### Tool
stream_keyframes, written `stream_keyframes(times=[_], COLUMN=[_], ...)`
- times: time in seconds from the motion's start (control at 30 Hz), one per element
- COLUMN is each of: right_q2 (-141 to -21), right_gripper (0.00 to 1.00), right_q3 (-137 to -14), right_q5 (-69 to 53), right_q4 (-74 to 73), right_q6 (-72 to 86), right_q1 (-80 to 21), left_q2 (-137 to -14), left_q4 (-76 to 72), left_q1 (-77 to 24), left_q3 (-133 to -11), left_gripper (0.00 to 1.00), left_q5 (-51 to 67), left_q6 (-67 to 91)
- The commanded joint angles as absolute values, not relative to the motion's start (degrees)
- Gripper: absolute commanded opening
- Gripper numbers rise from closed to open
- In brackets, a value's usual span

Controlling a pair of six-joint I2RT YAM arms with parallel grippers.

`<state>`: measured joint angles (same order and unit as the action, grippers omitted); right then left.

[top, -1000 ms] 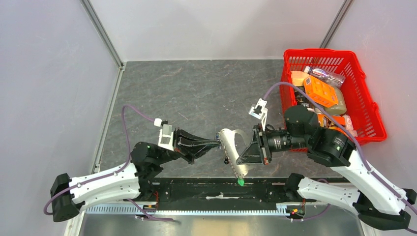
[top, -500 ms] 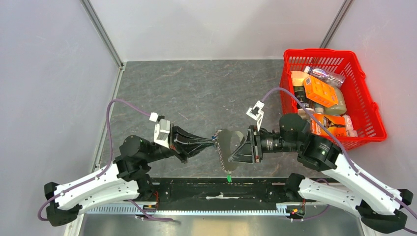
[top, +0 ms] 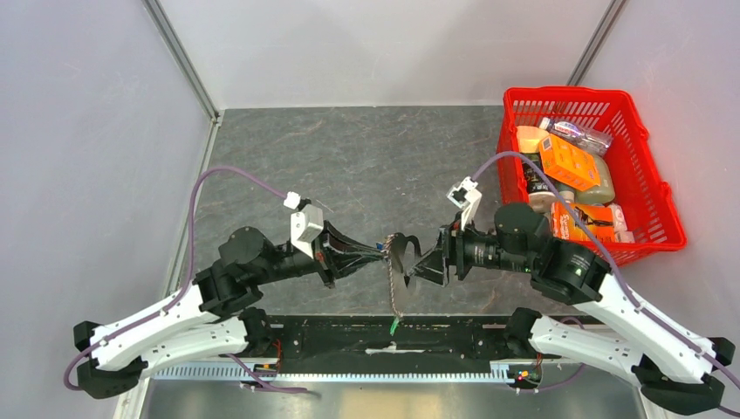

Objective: Put the keys on the keyring

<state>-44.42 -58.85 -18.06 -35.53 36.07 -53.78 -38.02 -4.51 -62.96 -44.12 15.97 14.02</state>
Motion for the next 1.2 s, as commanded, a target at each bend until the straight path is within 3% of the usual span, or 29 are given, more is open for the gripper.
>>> stream_keyframes(times=[0.0,0.2,0.5,0.73,0.9,0.97,1.03,1.13,1.17], right_q2=[-42.2,-41.4,-45.4,-45.3,-43.2,-42.3,-41.1,-39.7,-39.3], right_gripper=[0.74,0.84,0.84,0.83,0.83,0.83,0.83,0.83,0.83], right_q3=[-63.6,-64.3,-64.1,-63.8,-62.0,-61.9,-61.1,-60.1,-59.7], right_q5=[-6.8,4.2,-2.1,1.2,4.0,5.0,3.5,5.6,5.2], right_q4=[-41.5,-45.4,-43.7,-47.2,-48.0,-48.9,-48.3,-48.4,-48.4], right_q6=[26.7,19.3,15.2,18.0,20.0,20.1,20.1,20.5,20.4], right_q1=[-53.8,-53.8,-53.8,-53.8,-53.8,-53.8,-53.8,-53.8,-53.8], left_q2=[-40.0,-44.0,-60.7,-71.4,-73.9,-75.1,-79.5,-81.2,-79.5], left_q4=[1.8,11.8,40.2,56.6,55.0,56.4,55.5,62.6,58.5], left_q1=[-62.8,-62.8,-63.0,-63.6,-63.4,-62.6,-65.0,-64.0,-62.4], left_q3=[-49.7,-55.4,-72.4,-80.9,-83.5,-84.7,-87.0,-91.0,-90.1], left_gripper=[0.02,0.02,0.02,0.02,0.02,0.02,0.02,0.02,0.02], left_q5=[16.1,19.2,26.4,3.7,14.7,7.1,18.8,3.5,9.6], left_q6=[9.1,5.8,0.7,5.7,6.8,9.1,10.2,9.1,11.0])
